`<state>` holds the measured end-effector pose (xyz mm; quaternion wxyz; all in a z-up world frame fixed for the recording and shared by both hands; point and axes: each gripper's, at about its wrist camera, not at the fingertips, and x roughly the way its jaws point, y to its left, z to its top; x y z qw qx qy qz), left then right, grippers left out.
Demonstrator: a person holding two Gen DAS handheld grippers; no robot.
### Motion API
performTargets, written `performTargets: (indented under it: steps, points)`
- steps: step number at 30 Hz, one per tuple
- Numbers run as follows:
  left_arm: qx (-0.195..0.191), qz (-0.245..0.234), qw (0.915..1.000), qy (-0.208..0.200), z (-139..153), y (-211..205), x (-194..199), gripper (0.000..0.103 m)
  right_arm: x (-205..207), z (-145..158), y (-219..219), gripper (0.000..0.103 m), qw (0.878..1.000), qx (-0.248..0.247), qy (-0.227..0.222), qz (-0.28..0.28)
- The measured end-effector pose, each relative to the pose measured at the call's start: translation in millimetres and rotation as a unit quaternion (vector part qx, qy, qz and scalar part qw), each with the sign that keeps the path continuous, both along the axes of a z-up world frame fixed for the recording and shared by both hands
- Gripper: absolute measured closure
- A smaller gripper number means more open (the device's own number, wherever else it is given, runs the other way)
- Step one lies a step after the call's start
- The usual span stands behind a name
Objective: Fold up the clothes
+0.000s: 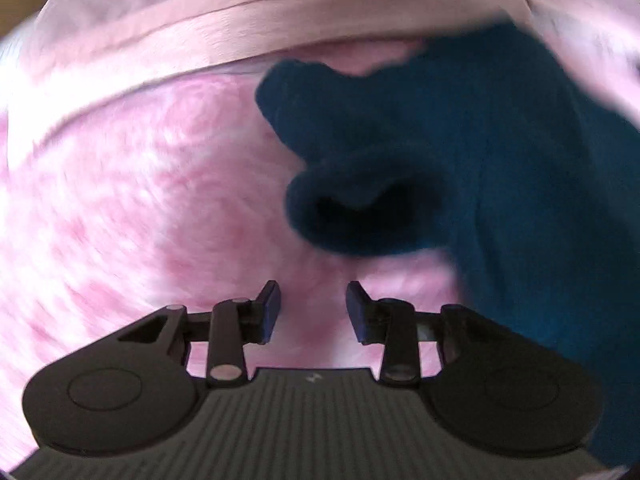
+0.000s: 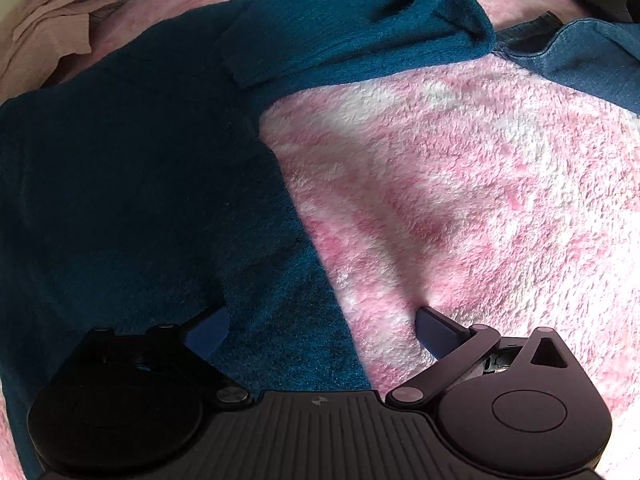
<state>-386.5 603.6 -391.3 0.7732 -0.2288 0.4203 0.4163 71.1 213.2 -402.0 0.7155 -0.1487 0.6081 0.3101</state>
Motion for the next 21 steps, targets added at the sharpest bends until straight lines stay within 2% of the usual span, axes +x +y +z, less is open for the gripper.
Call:
performTargets:
  steps: [1, 3, 4, 5, 6, 7, 8, 9, 11, 12, 13, 14, 16, 18, 19, 20, 21]
  points:
    - [-0.01, 0.029, 0.999, -0.034, -2, 2, -3, 0.048, -1, 0, 0, 0.0, 1.0, 0.002, -0.002, 0.003]
    - [-0.038, 0.105, 0.9875, -0.111, -2, 20, -4, 0.047, -5, -1, 2, 0.0, 1.0, 0.002, -0.009, 0.006]
    - [-0.052, 0.144, 0.9769, -0.149, -2, 30, -4, 0.047, -7, -1, 3, 0.0, 1.0, 0.0, -0.013, 0.006]
    - [-0.068, 0.16, 0.9671, -0.186, -3, 33, -7, 0.048, -9, -1, 5, 0.0, 1.0, -0.002, -0.016, 0.005]
    - [-0.064, 0.159, 0.9685, -0.18, -5, 35, -3, 0.056, -11, -2, 6, 0.0, 1.0, -0.003, -0.02, 0.004]
    - [-0.06, 0.158, 0.9705, -0.172, -7, 36, 1, 0.074, -12, -2, 8, 0.0, 1.0, -0.005, -0.021, 0.002]
    - [-0.055, 0.156, 0.9725, -0.164, -9, 38, 6, 0.088, -13, -2, 9, 0.0, 1.0, -0.006, -0.022, 0.0]
    - [-0.027, 0.138, 0.982, -0.126, -9, 37, 14, 0.095, -14, -2, 11, 0.0, 1.0, -0.006, -0.023, -0.002]
    - [0.04, 0.085, 0.9942, -0.053, 7, 32, 28, 0.095, -14, -2, 12, 0.0, 1.0, -0.007, -0.024, -0.002]
    - [0.073, 0.057, 0.9955, -0.017, 16, 30, 35, 0.095, -14, -2, 12, 0.0, 1.0, -0.007, -0.024, -0.001]
    - [0.137, 0.013, 0.9899, 0.034, 31, 22, 43, 0.095, -14, -2, 12, 0.0, 1.0, -0.007, -0.023, 0.0]
    - [0.223, -0.026, 0.9699, 0.094, 49, 13, 47, 0.095, -12, -1, 9, 0.0, 1.0, -0.006, -0.023, 0.002]
    - [0.378, -0.085, 0.9003, 0.199, 82, -1, 50, 0.094, -10, 1, 3, 0.0, 1.0, -0.005, -0.021, 0.005]
    - [0.456, -0.106, 0.838, 0.28, 98, -10, 38, 0.09, -10, 0, 5, 0.0, 1.0, -0.008, -0.021, 0.004]
    - [0.492, -0.116, 0.8019, 0.319, 106, -15, 31, 0.087, -11, 0, 7, 0.0, 1.0, -0.01, -0.021, 0.003]
    - [0.506, -0.127, 0.7662, 0.376, 96, -11, 22, 0.083, -11, 0, 8, 0.0, 1.0, -0.011, -0.021, 0.002]
    - [0.502, -0.14, 0.7354, 0.433, 75, -10, 9, 0.077, -11, 0, 8, 0.0, 1.0, -0.012, -0.021, 0.001]
